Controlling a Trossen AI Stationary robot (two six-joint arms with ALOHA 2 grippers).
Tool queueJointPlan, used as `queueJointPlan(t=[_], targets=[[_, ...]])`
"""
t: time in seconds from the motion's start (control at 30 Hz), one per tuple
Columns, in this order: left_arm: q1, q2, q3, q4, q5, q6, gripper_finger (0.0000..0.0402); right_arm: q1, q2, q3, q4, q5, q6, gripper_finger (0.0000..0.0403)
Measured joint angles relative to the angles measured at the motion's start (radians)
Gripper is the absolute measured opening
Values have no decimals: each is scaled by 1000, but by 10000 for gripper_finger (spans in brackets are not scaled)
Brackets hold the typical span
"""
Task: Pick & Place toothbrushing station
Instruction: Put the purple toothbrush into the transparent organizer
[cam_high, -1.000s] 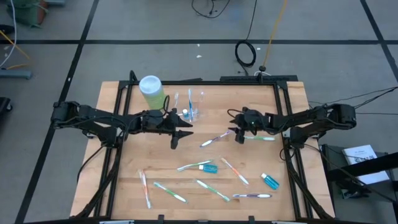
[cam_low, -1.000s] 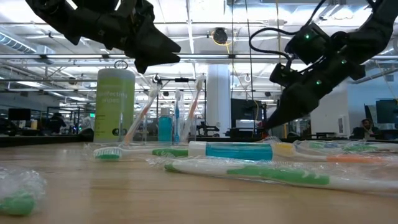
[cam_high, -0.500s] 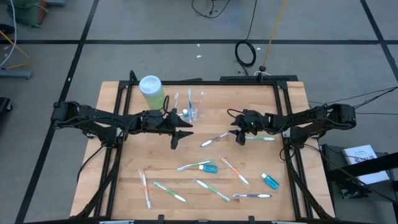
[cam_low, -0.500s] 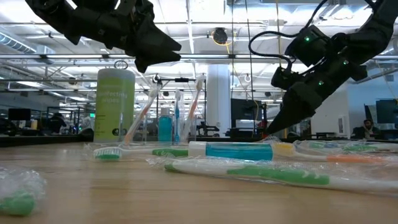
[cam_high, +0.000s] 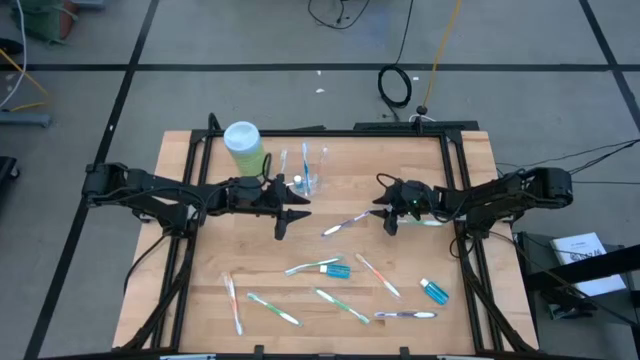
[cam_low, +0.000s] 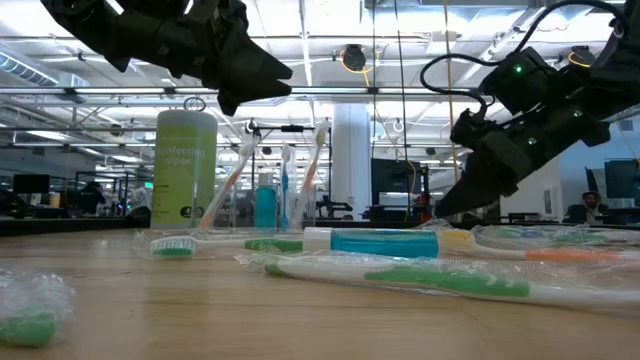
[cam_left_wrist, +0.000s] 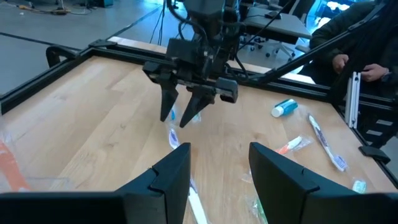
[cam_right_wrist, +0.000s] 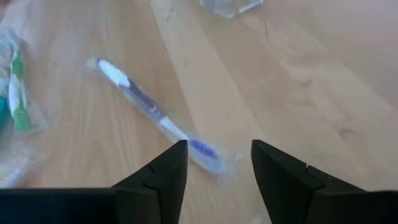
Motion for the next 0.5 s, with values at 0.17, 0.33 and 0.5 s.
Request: queueJointPlan(t=[0.17,0.33,0.5], targets=[[0,0,0,9,0,0,166,6,47,-1,34,-17,-2,169],[0,0,0,8,0,0,166,6,163,12,81,-18,-38,169],[0,0,0,8,0,2,166,6,227,37,100,-17,-108,169]])
